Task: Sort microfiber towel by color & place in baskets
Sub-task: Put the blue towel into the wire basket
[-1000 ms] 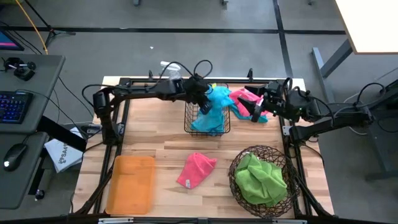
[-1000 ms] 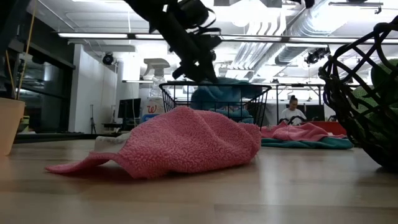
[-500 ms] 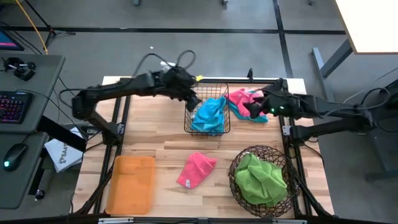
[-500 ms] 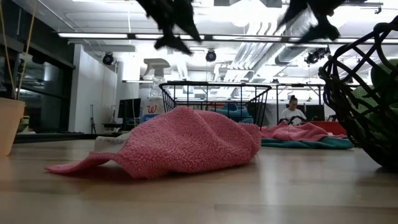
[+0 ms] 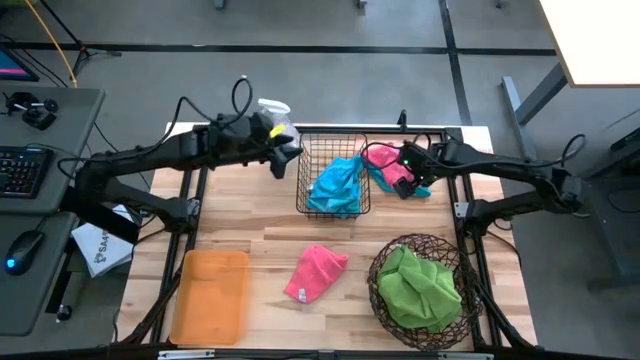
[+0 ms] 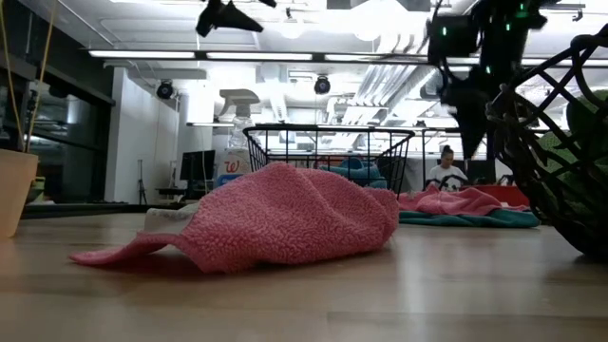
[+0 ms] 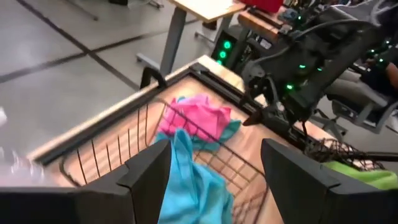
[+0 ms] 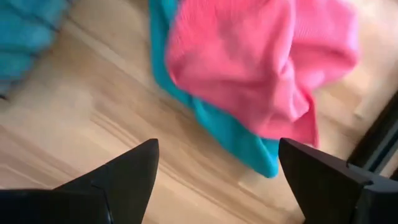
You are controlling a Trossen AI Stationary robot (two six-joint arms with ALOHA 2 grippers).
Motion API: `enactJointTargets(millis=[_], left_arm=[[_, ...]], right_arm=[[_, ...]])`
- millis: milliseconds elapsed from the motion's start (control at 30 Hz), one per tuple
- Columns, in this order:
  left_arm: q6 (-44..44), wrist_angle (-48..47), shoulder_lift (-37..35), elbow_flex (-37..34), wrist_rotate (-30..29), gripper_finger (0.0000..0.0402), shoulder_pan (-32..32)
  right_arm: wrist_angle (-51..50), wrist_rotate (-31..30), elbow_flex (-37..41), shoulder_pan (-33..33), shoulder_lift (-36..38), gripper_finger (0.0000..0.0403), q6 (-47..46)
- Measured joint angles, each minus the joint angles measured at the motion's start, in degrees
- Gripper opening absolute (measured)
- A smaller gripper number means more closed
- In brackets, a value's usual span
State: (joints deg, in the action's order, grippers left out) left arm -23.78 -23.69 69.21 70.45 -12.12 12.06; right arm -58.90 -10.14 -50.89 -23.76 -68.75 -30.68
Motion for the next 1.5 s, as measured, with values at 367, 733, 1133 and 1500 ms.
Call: enactJointTargets(millis=[367,733,1133,1500], left_arm=[[-2.6,0.1,-2.0,-3.4,-2.4,0.0235,-3.6],[-3.6,0.1,-2.0,-3.4,-3.5,0.0235,-3.9],[-3.7,0.0,-2.0,-3.4,-3.5,0.0235,-4.4],[-0.3,0.1,-2.0,-3.3,-3.7,0.0235,-4.2]], right_arm=[[8.5,4.5,17.5,-5.7,4.9,0.0326,-1.0],[14.4,1.9,18.2,-7.8,-1.1,0.0272,-3.8],[16.8,-1.5,17.8,-7.2,-10.3,0.0181,-2.0],[3.6,4.1,10.5,3.0,2.0,0.0013,-7.4]])
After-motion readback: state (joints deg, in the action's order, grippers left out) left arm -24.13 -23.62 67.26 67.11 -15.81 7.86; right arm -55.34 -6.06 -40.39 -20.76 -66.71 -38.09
